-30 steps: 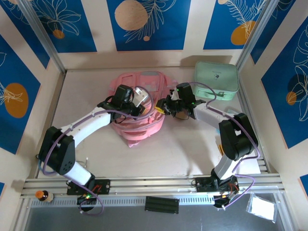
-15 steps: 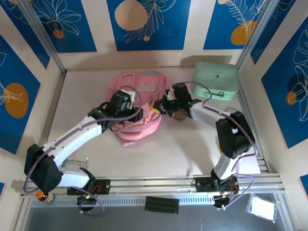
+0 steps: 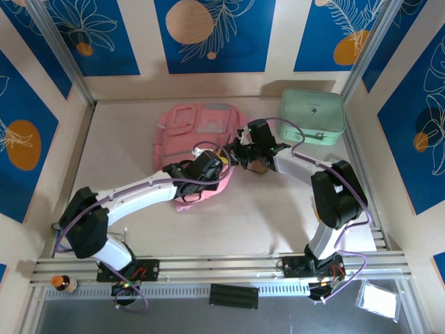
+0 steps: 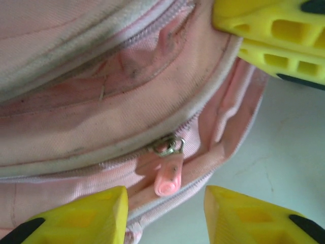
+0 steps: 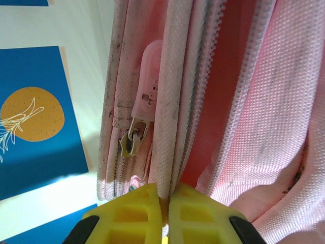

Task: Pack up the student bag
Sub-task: Unzip the student bag at the center of the table.

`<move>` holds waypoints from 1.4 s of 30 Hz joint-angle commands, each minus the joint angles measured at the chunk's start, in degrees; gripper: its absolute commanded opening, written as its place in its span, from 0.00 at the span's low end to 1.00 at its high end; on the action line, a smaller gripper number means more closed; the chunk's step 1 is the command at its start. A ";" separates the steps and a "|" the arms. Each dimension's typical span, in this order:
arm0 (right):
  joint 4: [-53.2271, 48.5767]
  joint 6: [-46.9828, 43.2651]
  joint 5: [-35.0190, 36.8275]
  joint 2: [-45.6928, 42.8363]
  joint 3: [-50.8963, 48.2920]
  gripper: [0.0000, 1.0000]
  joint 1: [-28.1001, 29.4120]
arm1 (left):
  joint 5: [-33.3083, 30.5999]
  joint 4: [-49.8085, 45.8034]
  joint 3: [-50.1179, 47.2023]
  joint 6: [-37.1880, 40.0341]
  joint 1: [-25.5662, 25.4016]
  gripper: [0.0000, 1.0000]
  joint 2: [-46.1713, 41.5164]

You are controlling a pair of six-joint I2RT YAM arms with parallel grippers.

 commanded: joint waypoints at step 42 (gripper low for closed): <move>4.54 -2.96 -0.01 -3.13 -4.66 0.11 -5.61 | 10.94 4.88 -15.36 15.43 12.23 0.00 -15.31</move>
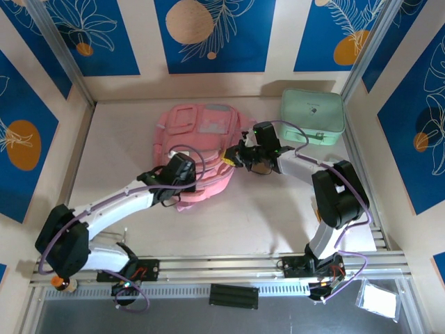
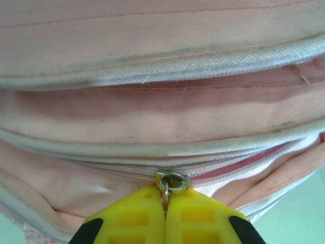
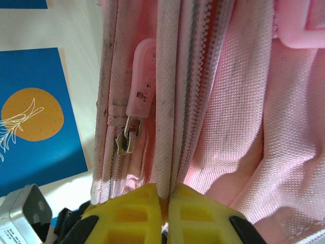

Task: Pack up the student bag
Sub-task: Unzip the student bag at the center of the table.

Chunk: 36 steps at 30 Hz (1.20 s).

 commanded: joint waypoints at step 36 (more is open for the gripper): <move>-19.61 8.07 17.78 -11.32 -3.29 0.30 2.16 | 22.47 3.38 15.64 1.46 -7.52 0.00 16.43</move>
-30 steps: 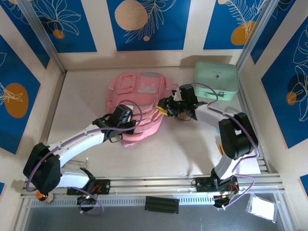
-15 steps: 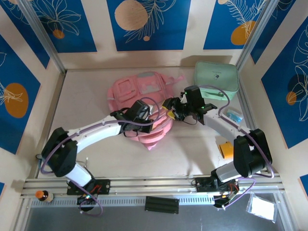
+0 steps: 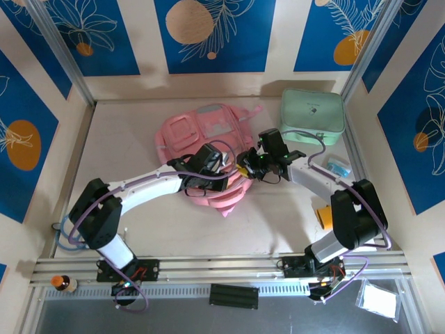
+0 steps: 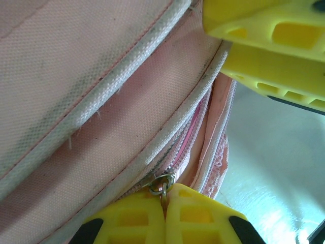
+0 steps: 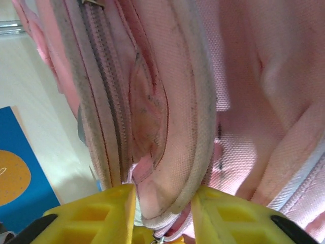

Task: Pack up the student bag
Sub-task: Unzip the student bag at the center of the table.

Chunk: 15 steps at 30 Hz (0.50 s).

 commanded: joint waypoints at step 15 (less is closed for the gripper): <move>1.31 1.63 2.85 1.35 -0.51 0.22 0.41 | 1.92 1.19 0.09 0.12 -0.50 0.00 -1.51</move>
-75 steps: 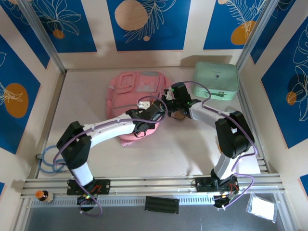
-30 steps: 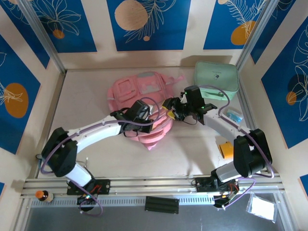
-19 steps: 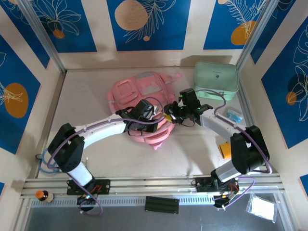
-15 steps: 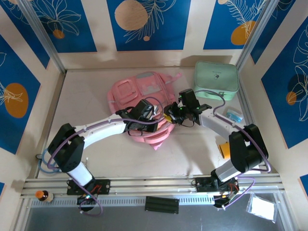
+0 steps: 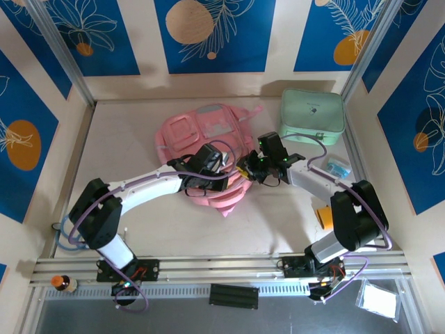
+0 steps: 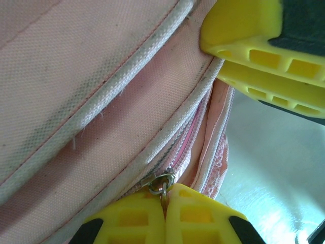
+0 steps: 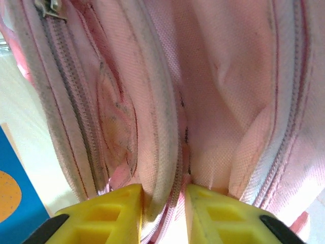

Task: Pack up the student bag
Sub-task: Unzip the student bag at the center of the table.

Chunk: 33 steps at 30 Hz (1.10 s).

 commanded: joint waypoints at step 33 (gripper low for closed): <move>-5.29 -12.09 9.46 -2.97 3.54 0.03 -1.87 | -16.92 -17.86 -5.92 26.52 20.73 0.00 -3.56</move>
